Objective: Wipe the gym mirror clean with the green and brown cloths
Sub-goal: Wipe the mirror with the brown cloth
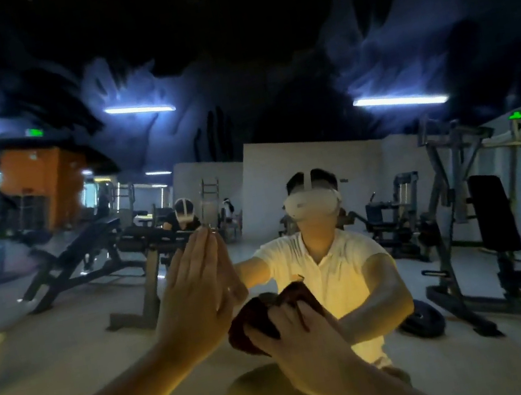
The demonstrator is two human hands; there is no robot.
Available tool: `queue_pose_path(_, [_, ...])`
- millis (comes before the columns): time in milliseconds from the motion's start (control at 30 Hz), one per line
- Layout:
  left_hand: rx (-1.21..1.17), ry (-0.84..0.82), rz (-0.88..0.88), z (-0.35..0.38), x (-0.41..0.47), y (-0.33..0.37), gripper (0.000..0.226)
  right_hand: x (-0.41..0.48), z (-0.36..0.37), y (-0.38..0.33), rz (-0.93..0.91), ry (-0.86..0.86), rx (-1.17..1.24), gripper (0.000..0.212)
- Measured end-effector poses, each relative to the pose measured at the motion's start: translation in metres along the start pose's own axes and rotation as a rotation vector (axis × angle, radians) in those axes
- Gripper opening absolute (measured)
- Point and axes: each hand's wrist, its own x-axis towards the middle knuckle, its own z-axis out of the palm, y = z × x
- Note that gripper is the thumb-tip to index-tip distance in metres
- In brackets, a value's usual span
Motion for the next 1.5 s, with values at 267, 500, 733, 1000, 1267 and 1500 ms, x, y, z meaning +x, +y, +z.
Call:
queue_pose_path(267, [0.101,0.009,0.042,0.024,-0.019,-0.002,0.098,0.025,-0.079,0.126,0.706,0.413,0.003,0.056])
queue_pose_path(500, [0.100,0.034,0.069,0.033,-0.020,-0.009,0.097,0.020,-0.012,0.013,0.570,0.311,0.067,0.067])
queue_pose_path(733, [0.113,0.045,0.143,0.025,-0.024,-0.020,0.094,-0.058,0.013,-0.034,0.119,0.009,0.060,0.056])
queue_pose_path(1000, [0.101,0.070,0.094,0.030,-0.031,-0.003,0.094,-0.059,-0.042,0.065,0.808,0.329,0.041,0.048])
queue_pose_path(1267, [0.121,0.022,0.099,0.030,-0.037,-0.001,0.091,-0.052,0.018,-0.030,0.733,0.335,0.182,0.053])
queue_pose_path(1500, [0.093,-0.002,-0.028,0.030,-0.036,0.022,0.096,-0.059,0.032,-0.024,0.620,0.376,0.304,0.052])
